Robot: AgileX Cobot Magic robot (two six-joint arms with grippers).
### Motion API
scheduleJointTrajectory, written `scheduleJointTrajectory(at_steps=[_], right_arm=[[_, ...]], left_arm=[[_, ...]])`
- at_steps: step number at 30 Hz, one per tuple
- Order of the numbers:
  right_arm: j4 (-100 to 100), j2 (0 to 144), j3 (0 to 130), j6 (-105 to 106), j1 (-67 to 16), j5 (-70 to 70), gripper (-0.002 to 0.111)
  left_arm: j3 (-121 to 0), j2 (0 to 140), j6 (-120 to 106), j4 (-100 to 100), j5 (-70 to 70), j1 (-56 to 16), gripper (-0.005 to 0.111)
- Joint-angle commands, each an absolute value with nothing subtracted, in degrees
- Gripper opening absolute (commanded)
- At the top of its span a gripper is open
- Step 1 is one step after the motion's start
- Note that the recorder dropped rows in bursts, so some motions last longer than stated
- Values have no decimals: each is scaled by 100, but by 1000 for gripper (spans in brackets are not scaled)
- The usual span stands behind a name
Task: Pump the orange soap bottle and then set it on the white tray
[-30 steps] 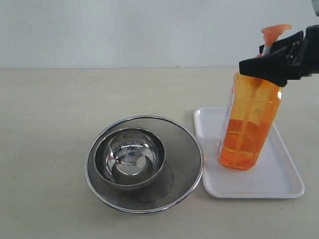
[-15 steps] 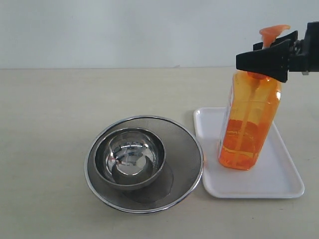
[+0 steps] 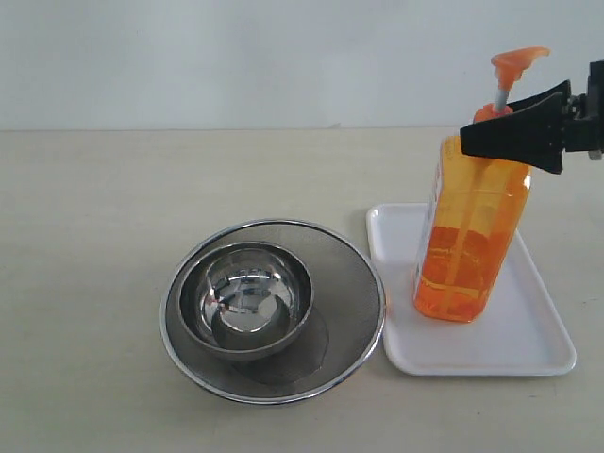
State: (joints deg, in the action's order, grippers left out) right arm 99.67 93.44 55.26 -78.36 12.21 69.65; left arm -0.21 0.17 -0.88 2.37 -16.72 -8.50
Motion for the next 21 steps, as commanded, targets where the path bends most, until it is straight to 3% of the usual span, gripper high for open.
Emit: scheduleJointTrajectory(at_steps=[1,21], right_arm=[[9995,9160,5538,-7968,1485,6996,104],[9995,8105,4922,-8157,1485,6996,104]], left_arm=[[0,0,-113,193,-1682,-831,5],[0,0,-112,193,-1672,-831,5]])
